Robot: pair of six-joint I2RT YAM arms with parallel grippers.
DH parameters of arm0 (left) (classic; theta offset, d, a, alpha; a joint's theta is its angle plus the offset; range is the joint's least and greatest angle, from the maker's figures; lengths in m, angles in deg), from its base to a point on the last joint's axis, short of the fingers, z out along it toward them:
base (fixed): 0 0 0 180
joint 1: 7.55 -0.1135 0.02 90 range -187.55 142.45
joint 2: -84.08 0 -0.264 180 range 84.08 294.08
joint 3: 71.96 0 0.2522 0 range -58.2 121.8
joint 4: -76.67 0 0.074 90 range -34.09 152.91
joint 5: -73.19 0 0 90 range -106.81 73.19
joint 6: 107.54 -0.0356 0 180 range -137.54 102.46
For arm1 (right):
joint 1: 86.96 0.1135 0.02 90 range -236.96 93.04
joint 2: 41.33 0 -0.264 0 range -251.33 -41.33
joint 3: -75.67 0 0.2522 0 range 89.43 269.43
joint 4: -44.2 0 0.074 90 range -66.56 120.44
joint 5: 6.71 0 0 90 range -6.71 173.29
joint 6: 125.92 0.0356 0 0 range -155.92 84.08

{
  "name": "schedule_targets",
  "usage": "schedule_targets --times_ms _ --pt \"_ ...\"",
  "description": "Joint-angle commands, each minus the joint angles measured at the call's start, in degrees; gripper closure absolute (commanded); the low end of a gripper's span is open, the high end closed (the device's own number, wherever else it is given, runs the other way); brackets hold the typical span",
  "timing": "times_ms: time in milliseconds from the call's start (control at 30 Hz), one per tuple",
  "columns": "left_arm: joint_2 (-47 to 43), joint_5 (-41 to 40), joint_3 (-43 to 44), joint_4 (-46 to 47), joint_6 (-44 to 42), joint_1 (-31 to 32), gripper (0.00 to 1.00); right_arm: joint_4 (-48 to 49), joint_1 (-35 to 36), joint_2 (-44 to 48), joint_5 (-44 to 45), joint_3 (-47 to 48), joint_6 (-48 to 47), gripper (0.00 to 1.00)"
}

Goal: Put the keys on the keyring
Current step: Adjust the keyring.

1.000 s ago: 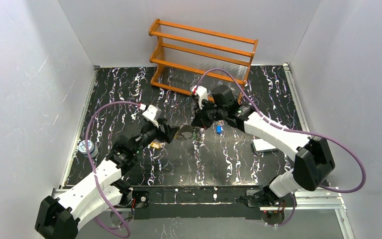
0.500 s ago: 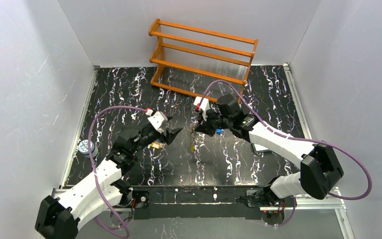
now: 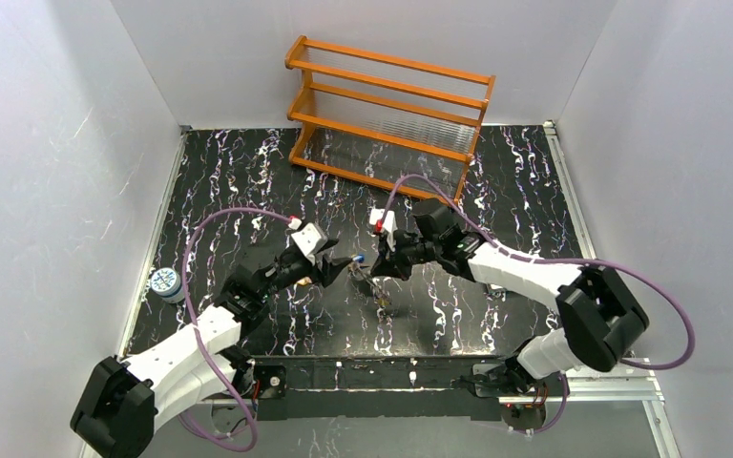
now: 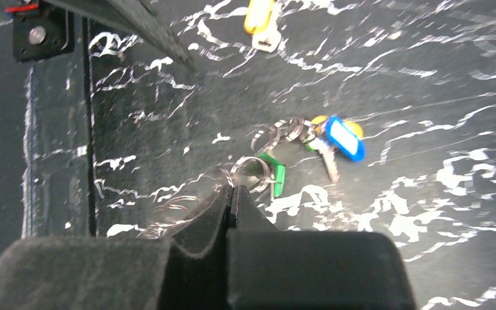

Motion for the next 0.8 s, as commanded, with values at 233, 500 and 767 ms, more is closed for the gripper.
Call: schedule_targets --times_ms 233,500,767 --pt "-3.2 3.5 -8.9 7.6 3.8 2.0 0.51 7.9 0.5 -5.5 -8.4 -2.8 6.5 0.99" --pt "-1.6 7.9 -13.6 15.1 -0.5 4.0 0.55 13.9 0.4 -4.0 -10.3 -6.8 6.4 0.99" --pt "1.3 11.5 -13.9 17.5 -4.4 5.5 0.62 19.3 0.4 -0.7 -10.4 -10.9 5.6 0.99"
